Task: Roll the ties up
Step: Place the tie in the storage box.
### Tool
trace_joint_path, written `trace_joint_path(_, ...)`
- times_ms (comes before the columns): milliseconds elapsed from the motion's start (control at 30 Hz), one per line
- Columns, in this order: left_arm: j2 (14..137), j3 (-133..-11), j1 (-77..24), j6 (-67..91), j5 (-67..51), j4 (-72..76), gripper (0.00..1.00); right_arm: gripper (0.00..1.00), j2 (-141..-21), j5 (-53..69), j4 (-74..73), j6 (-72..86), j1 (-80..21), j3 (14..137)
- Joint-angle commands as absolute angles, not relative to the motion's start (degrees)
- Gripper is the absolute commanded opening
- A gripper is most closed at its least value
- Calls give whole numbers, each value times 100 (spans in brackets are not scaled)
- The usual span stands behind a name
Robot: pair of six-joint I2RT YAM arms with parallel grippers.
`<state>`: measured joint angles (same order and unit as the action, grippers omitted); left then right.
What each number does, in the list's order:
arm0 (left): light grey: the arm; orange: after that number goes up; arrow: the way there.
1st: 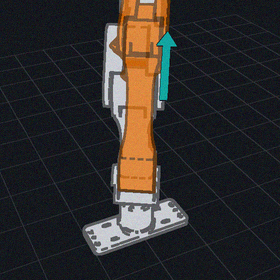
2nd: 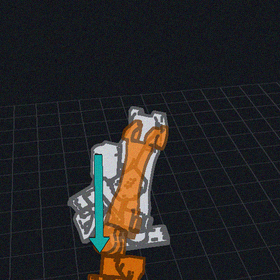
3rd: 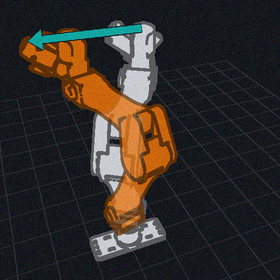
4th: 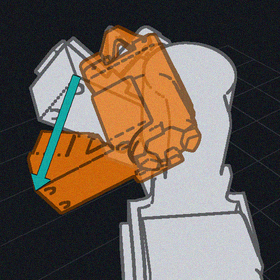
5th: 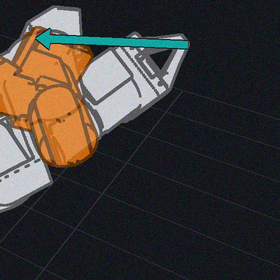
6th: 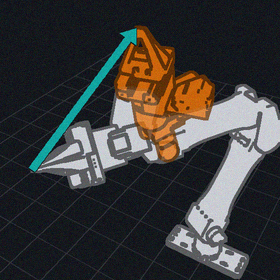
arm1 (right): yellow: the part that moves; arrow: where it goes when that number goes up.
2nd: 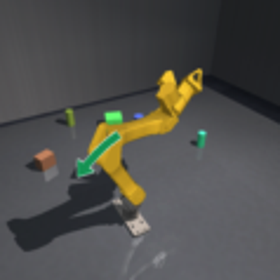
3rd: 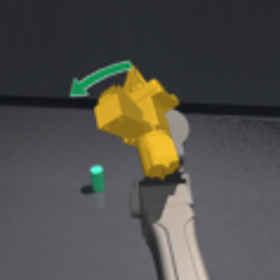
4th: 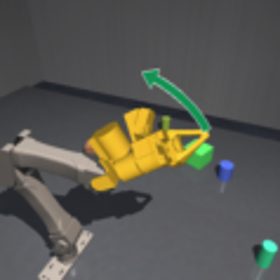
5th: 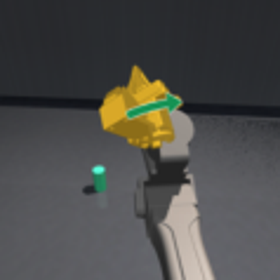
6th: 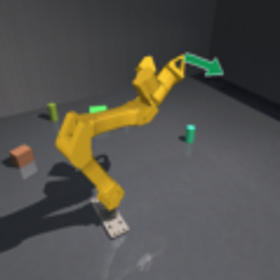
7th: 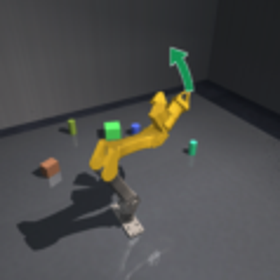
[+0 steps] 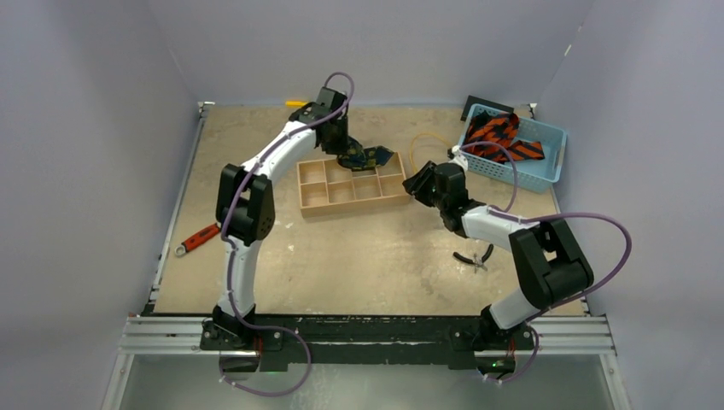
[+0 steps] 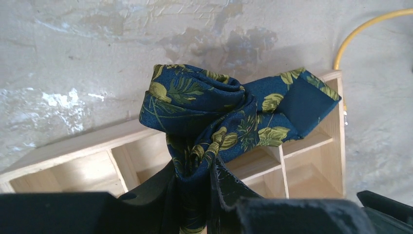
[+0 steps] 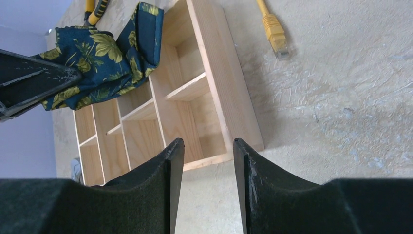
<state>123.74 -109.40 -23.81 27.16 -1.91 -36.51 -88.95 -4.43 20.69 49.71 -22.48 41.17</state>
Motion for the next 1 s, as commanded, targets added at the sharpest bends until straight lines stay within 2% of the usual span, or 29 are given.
trace_joint_path(0, 12741, -11965, -2638, 2298, 591, -4408, 0, 45, -9002, -762, 1947, 4766, -2303, 4472)
trace_joint_path(333, 13391, -13025, -3025, 2066, 1446, -5314, 0, 46, -9317, -1107, 1643, 4675, -2379, 4685)
trace_joint_path(533, 13520, -13102, -3167, 2031, 1882, -5595, 0, 47, -9409, -1261, 1661, 4677, -2383, 4687)
trace_joint_path(833, 13352, -13005, -3259, 2063, 1842, -5678, 0, 49, -9693, -1227, 1892, 4702, -2400, 4773)
trace_joint_path(967, 13217, -12986, -3269, 2050, 1820, -5703, 0, 45, -9842, -1084, 1925, 4668, -2452, 4864)
